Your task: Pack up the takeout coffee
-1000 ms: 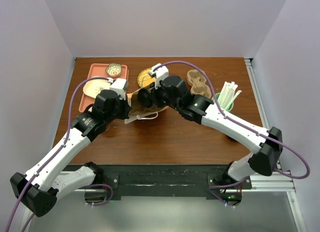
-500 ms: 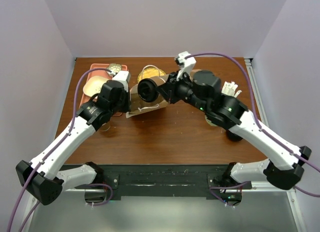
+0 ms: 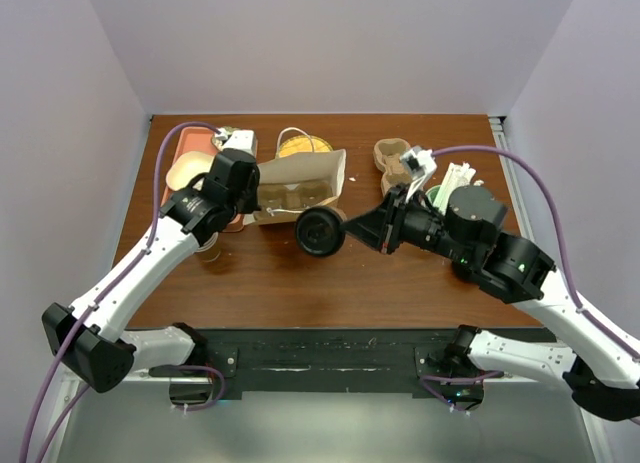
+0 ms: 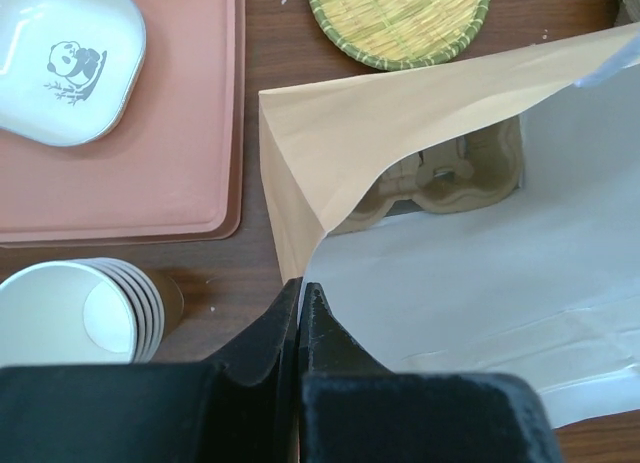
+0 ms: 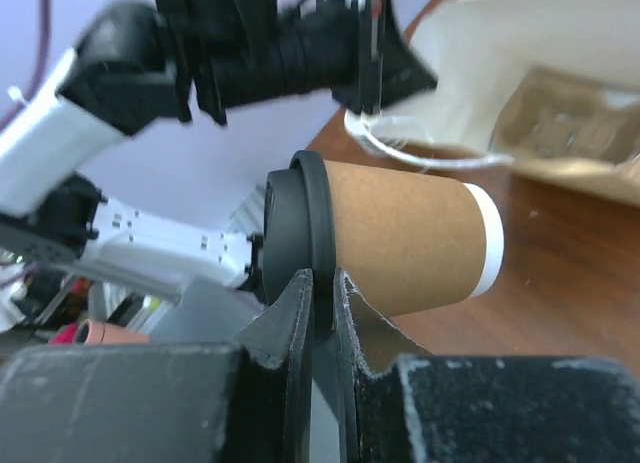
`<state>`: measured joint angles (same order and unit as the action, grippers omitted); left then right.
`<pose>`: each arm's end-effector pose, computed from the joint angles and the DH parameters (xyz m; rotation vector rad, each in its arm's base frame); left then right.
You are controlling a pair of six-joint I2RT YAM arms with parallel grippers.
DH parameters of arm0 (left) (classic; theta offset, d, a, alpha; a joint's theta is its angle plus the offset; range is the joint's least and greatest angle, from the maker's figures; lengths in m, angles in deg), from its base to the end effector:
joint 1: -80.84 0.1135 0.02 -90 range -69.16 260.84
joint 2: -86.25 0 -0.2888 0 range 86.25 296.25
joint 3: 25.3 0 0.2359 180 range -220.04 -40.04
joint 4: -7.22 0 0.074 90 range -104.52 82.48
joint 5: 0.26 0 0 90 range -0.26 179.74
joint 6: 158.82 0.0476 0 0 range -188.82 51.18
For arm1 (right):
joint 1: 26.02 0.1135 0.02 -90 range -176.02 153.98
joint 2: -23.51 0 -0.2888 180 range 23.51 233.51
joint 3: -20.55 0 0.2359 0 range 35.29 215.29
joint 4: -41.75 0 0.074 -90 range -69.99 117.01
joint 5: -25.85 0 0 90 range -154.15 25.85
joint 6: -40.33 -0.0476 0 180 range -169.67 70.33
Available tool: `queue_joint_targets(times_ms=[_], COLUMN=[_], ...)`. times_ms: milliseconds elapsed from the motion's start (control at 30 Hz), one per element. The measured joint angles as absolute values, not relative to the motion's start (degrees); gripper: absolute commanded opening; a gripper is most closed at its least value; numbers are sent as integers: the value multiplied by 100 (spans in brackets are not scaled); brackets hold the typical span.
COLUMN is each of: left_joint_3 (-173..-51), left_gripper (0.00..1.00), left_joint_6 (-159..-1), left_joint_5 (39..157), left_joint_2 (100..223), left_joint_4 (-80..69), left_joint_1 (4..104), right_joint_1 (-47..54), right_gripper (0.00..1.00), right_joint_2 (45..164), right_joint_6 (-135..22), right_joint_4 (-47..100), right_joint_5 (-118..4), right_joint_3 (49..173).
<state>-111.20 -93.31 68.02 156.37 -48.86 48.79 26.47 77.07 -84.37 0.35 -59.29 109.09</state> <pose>0.2119 -0.1119 0.3728 -0.0502 2.2171 -0.1113 0.0957 0.1313 0.4675 -0.3522 1.8005 1.1862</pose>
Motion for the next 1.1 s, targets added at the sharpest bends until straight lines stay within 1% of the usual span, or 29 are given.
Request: queue_joint_targets(times_ms=[167, 300, 433, 733, 767, 833, 900, 1000, 1100], left_joint_3=[-11325, -11423, -11474, -11526, -11526, -11526, -11526, -11526, -11526], left_gripper=[0, 0, 0, 0, 0, 0, 0, 0, 0], left_joint_6=[-9380, -9386, -9436, -9509, -9522, -9526, -9528, -9528, -9528], left_joint_5=[6641, 6505, 6413, 6435, 6453, 6492, 6549, 6604, 6673], left_joint_2=[15817, 15935, 15970, 16020, 16020, 16026, 16029, 16029, 16029], left_joint_4=[-5004, -5052, -5125, -5179, -5179, -5177, -5175, -5173, -5173], left_joint_1=[4886, 4892, 4894, 4894, 4894, 4894, 4894, 4894, 4894], right_joint_1=[2647, 2647, 2647, 2633, 2633, 2609, 2577, 2533, 2520], right_gripper=[0, 0, 0, 0, 2, 3, 8, 13, 15], right_joint_2=[7442, 7377, 7333, 7272, 7254, 7140, 7060, 7025, 7025], right_joint_6=[-8701, -8881, -9084, -9495, -9512, -9589, -9632, -9663, -9659], right_joint_4=[83, 199, 608, 1362, 1373, 1428, 1456, 1445, 1353], right_joint_5=[-5448, -5284, -5157, -5109, -5109, -5111, -5113, -5155, -5295], right_joint_3=[9811, 8944, 8122, 6789, 6756, 6598, 6504, 6391, 6386])
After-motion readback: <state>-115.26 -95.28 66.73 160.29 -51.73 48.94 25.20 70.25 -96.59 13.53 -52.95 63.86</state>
